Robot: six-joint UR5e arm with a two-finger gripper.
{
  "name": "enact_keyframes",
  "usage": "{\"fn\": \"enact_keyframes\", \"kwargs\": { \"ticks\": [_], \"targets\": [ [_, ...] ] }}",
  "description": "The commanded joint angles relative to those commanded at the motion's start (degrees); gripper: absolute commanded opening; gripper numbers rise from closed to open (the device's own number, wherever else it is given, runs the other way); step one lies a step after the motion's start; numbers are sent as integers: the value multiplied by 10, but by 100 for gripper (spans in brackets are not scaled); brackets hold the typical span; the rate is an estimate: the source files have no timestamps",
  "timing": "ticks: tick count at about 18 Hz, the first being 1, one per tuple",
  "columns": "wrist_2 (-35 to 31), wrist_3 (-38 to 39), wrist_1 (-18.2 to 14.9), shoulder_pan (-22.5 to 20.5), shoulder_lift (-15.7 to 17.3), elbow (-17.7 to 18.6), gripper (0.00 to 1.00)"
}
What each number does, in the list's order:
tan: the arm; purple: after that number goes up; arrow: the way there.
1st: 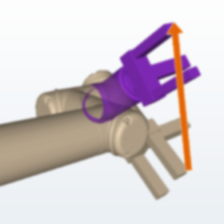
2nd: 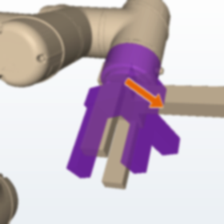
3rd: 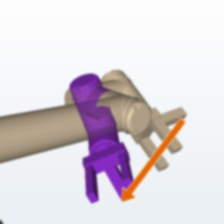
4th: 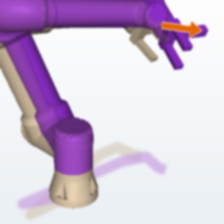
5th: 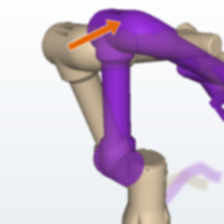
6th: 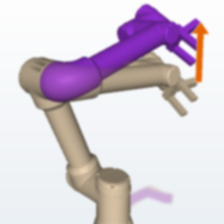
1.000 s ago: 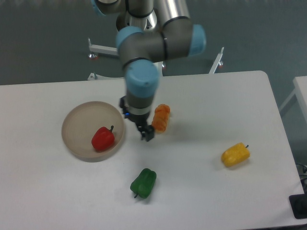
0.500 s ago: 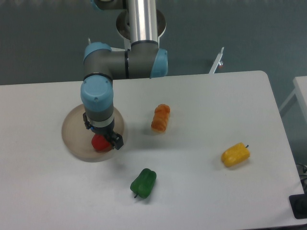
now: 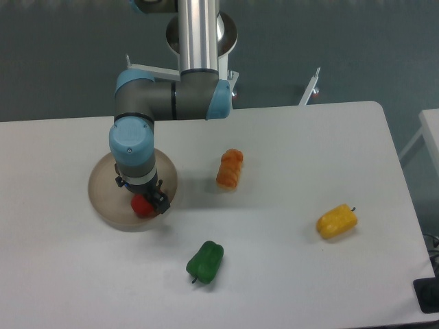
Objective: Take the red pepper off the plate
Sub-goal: 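Lower the gripper and close it around the red pepper, then lift the red pepper off the plate and carry it beside the orange pepper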
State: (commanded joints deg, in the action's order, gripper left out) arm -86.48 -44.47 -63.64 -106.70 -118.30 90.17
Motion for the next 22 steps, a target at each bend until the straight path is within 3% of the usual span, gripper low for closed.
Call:
{"fn": "enact_keyframes", "kwargs": {
  "ticks": [1, 2, 3, 6, 11, 20, 22],
  "targets": [
    [-9, -3, 5, 1, -1, 2, 89],
    [-15, -10, 6, 2, 1, 4, 64],
    [-15, -15, 6, 2, 3, 7, 46],
    [-13, -16, 6, 1, 12, 6, 18],
    [-7, -16, 4, -14, 32, -13, 17],
    [7, -29, -9, -123, 72, -39, 17],
    [8, -72, -34, -158, 72, -61, 17]
  ]
}}
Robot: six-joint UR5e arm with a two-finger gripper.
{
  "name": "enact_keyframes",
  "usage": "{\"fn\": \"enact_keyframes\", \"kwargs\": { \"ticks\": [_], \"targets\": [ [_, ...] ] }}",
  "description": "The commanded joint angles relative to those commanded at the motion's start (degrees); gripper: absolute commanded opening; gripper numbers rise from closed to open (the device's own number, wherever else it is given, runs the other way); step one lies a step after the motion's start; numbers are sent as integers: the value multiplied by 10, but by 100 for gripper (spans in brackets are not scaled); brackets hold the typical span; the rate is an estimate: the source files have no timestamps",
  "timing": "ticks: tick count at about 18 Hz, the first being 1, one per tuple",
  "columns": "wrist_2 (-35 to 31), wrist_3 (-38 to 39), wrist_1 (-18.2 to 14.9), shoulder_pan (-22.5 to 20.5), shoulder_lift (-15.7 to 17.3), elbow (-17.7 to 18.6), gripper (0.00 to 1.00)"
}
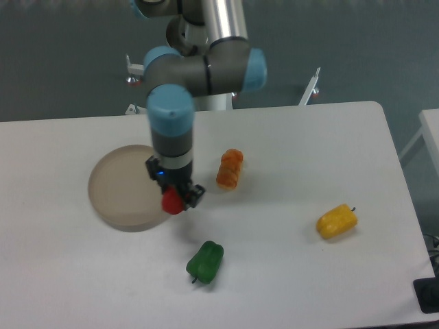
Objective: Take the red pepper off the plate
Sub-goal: 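Lift the red pepper off the plate and carry it beside the orange pepper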
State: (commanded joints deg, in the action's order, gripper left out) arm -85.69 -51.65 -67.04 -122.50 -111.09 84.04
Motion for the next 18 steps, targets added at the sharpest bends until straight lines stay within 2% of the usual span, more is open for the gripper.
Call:
{"fn": "enact_keyframes", "kwargs": {
  "ticks": [2, 3, 7, 9, 15, 18],
  "targets": [
    [0, -59, -50, -33, -3, -29, 17],
    [0, -89, -64, -47, -3, -36, 18],
    [-3, -208, -123, -95, -1, -43, 18],
    [-4, -262, -130, -113, -2, -42, 18],
    [-8, -328, -123, -131, -12, -45, 14],
    [-24, -368, -129, -142, -18, -55, 16]
  ]
}}
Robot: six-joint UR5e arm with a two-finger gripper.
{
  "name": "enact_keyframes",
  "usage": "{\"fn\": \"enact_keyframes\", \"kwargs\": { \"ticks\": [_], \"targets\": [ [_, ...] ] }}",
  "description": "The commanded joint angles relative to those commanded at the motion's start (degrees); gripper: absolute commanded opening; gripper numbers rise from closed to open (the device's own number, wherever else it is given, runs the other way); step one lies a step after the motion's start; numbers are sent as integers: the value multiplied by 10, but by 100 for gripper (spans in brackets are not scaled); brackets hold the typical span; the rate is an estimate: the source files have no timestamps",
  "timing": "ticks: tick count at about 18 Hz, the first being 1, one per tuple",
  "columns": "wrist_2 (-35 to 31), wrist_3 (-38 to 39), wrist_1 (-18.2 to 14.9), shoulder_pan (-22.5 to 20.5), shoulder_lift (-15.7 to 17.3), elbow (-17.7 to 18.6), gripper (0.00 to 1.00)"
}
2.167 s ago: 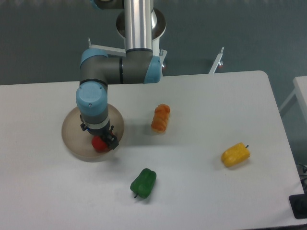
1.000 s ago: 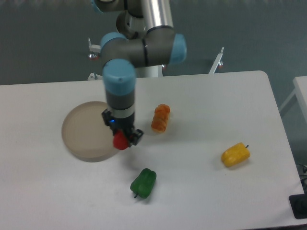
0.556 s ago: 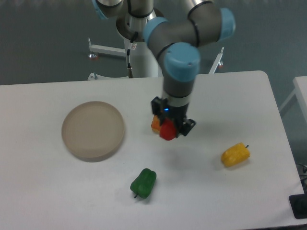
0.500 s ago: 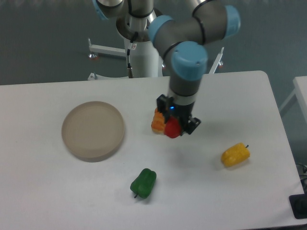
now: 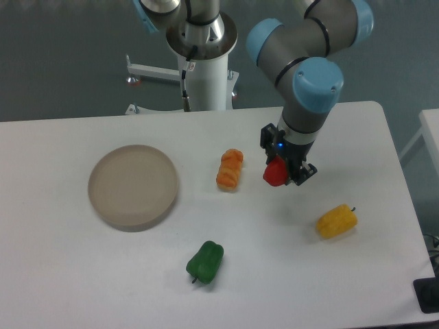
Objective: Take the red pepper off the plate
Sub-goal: 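Lift the red pepper off the plate and carry it beside the orange pepper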
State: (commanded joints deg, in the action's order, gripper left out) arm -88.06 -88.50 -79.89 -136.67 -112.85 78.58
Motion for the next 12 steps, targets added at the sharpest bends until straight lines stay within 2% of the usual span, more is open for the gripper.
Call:
{"fn": "enact_keyframes", "kwargs": {
  "ticks": [12],
  "targets": [
    [4, -3, 2, 4, -6, -4, 16]
  ]
}}
